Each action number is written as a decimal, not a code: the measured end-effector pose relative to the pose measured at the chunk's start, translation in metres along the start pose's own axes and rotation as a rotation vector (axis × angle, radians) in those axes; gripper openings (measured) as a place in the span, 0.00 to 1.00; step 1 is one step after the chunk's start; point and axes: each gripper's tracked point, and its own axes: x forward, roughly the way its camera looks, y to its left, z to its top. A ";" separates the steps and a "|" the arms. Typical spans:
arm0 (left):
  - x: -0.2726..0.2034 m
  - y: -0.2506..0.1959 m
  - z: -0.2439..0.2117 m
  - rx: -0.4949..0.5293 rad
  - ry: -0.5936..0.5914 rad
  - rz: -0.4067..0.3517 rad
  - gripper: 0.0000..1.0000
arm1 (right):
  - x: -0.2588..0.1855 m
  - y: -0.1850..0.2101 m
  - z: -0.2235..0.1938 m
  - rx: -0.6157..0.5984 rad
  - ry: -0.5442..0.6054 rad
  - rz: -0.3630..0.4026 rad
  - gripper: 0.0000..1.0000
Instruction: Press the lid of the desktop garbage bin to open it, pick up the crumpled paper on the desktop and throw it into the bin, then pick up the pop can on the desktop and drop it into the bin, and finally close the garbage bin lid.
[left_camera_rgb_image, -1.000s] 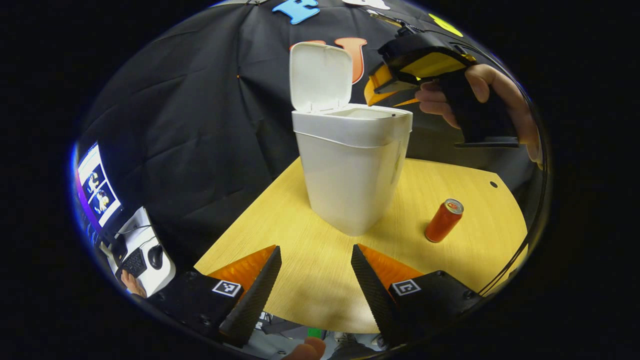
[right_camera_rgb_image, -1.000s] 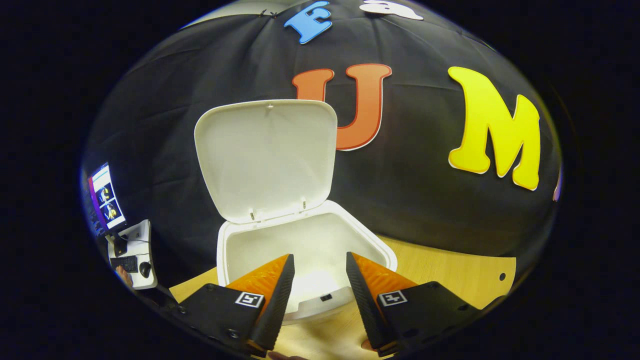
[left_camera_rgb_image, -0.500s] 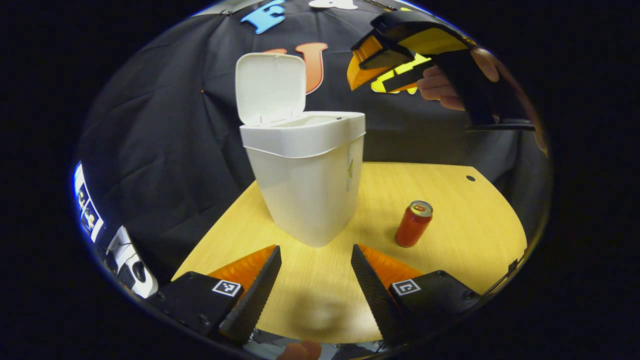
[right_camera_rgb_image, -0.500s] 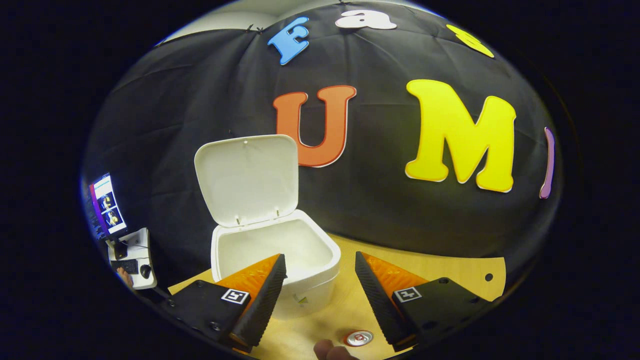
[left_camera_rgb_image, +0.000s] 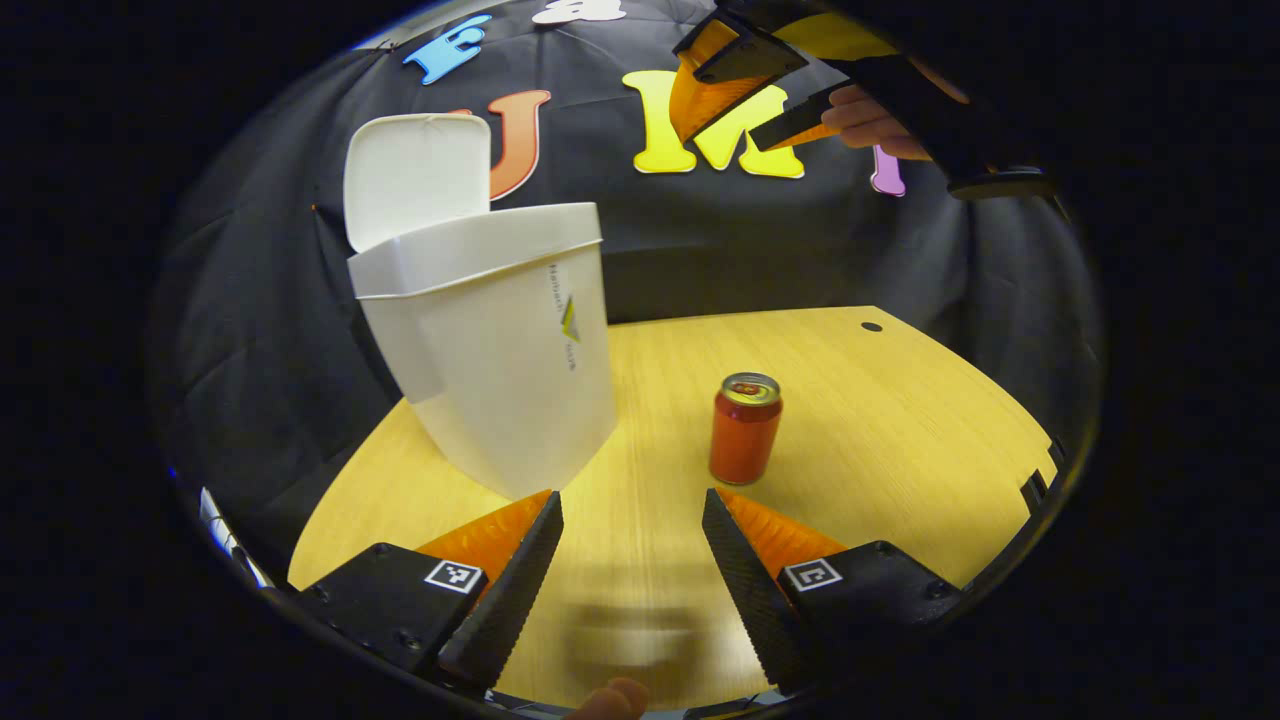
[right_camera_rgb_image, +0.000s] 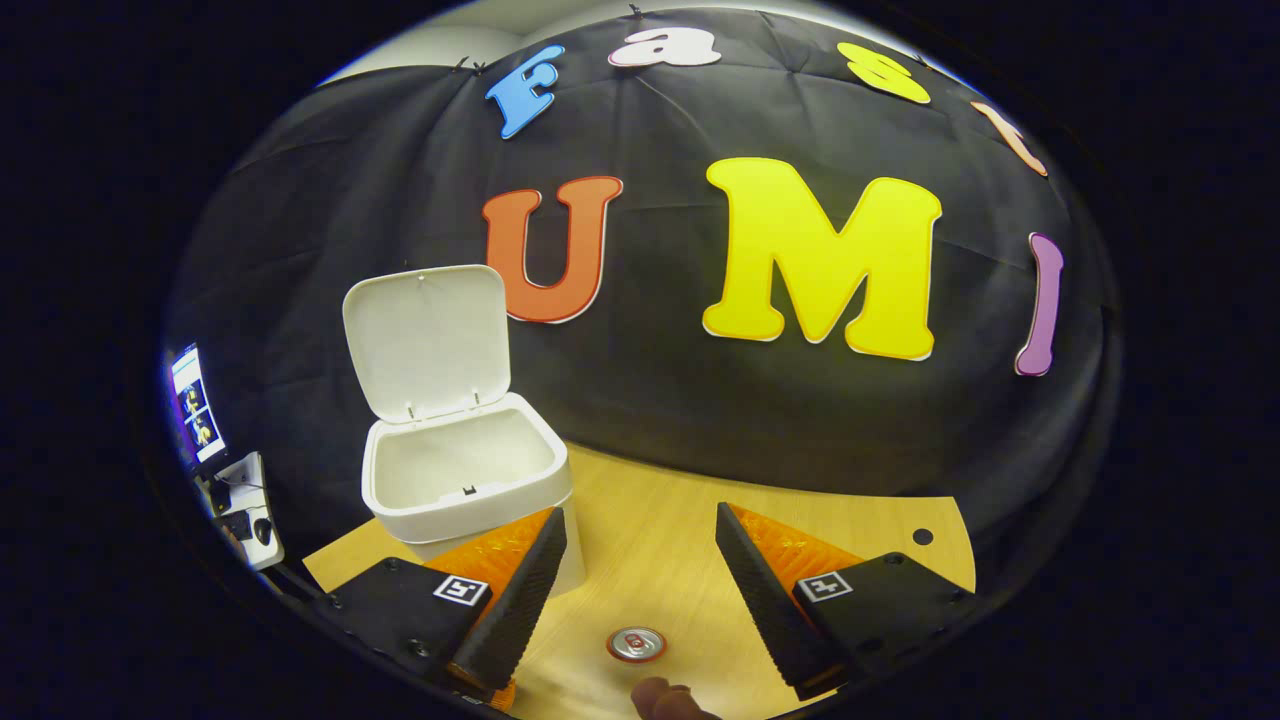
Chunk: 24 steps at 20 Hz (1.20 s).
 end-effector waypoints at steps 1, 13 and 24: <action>0.007 -0.007 -0.001 0.001 -0.003 -0.017 0.94 | -0.003 -0.007 -0.003 0.000 0.006 -0.018 0.96; 0.095 -0.067 0.007 -0.001 -0.047 -0.104 0.94 | -0.013 -0.072 -0.009 -0.004 0.027 -0.127 0.95; 0.140 -0.078 0.015 0.011 -0.062 -0.093 0.93 | 0.001 -0.083 -0.027 -0.016 0.084 -0.121 0.96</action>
